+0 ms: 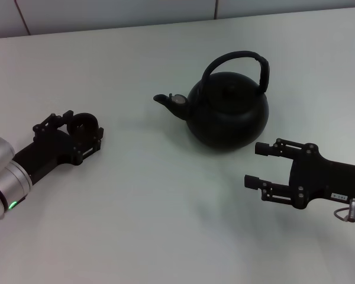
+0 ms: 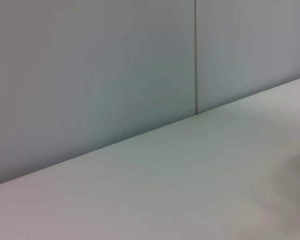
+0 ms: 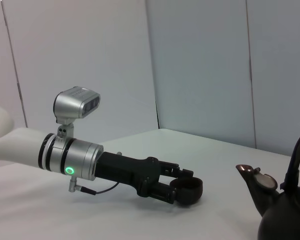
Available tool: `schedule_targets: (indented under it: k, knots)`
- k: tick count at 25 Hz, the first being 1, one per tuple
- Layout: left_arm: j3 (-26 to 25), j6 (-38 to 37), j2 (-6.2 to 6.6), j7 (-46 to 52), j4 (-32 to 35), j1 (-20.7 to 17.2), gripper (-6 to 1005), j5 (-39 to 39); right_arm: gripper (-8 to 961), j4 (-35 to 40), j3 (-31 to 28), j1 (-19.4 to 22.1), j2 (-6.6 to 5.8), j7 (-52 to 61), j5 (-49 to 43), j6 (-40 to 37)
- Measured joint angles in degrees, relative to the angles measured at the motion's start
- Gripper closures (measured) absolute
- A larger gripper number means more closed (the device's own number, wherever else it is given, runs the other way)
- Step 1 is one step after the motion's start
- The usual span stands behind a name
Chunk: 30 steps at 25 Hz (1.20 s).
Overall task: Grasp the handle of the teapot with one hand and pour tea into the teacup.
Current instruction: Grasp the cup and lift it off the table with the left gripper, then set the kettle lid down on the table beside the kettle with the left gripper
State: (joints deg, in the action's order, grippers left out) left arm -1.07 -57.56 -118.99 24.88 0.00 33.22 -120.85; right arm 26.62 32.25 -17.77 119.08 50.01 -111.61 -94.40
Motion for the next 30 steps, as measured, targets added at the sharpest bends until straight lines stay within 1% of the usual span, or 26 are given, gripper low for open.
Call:
schedule_targets:
  k: [6,10,16,20,23,30]
  knots:
    - [-0.07,-0.30,0.00,-0.01,0.00,0.01,250,0.00,241,0.00,0.00,0.02,0.00,0.00,0.00,0.00]
    - [-0.06,-1.19,0.04,0.08,-0.17,-0.13,297,-0.04,241,0.00,0.00,0.02,0.00,0.00,0.00,0.01]
    - [0.98,-5.96,0.29,0.53,-0.82,-0.65,308,-0.91,241,0.00,-0.10,0.03,0.00,0.00,0.00,0.01]
    - [2.71,-9.70,0.30,0.70,-1.56,-0.68,309,-3.28,241,0.00,-0.25,0.02,0.00,0.00,0.00,0.01]
    - [3.43,-11.10,0.17,0.74,-2.18,-0.21,309,-5.19,241,-0.02,-0.26,0.03,0.00,0.00,0.00,0.01]
    - [4.65,-10.23,-0.04,0.66,-4.37,1.75,303,-5.78,242,-0.71,-0.26,0.11,0.00,-0.20,-0.01,-0.36]
